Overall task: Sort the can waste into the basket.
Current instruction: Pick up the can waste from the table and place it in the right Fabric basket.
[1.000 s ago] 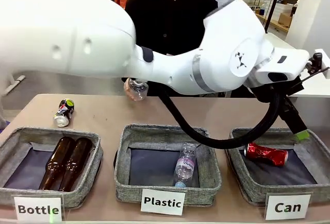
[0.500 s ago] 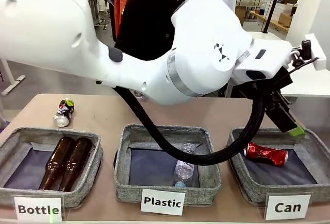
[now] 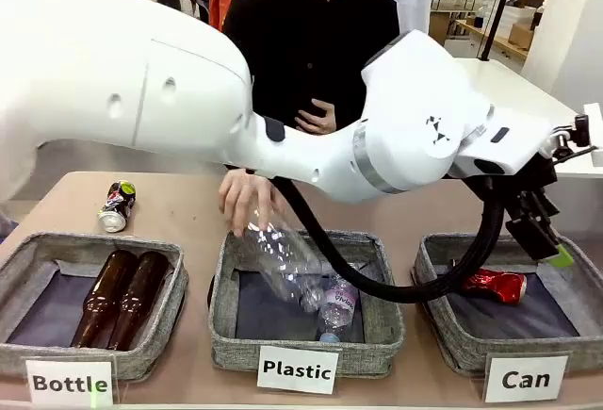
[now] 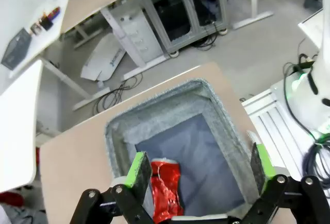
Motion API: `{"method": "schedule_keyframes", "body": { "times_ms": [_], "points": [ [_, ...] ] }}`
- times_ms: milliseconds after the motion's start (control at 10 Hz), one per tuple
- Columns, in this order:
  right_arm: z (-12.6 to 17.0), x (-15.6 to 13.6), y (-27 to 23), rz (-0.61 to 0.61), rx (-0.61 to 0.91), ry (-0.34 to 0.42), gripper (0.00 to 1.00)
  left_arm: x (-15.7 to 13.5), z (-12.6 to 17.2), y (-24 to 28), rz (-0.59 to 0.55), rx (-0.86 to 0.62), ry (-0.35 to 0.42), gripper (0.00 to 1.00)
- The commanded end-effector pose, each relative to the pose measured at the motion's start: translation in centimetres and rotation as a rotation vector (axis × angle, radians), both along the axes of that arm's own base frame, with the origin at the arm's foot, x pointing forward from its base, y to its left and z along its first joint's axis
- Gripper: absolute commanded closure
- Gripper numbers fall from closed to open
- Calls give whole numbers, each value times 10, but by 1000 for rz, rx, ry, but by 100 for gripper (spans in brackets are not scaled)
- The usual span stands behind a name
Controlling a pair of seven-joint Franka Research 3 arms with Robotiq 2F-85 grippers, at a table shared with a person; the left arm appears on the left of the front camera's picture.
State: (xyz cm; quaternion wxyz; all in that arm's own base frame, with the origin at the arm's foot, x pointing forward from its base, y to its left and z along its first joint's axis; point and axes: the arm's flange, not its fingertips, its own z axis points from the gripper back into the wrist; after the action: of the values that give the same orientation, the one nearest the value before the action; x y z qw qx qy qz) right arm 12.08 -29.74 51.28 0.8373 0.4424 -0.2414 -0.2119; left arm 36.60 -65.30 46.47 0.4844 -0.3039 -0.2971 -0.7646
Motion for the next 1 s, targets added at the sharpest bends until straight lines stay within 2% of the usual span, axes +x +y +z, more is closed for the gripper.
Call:
{"method": "schedule_keyframes", "body": {
  "times_ms": [0, 300, 700, 900],
  "points": [
    [-4, -1, -6, 19, -12, -9, 0, 8, 15, -11, -9, -8, 37, 0],
    [-7, 4, -5, 25, -9, 3, 0, 7, 16, -6, 47, -102, 103, 0],
    [-7, 8, 5, 46, -23, 4, 0, 7, 19, 3, 122, -61, 67, 0],
    [-9, 22, 24, 85, -44, 17, 0, 5, 32, 32, 182, -42, 87, 0]
  ]
}}
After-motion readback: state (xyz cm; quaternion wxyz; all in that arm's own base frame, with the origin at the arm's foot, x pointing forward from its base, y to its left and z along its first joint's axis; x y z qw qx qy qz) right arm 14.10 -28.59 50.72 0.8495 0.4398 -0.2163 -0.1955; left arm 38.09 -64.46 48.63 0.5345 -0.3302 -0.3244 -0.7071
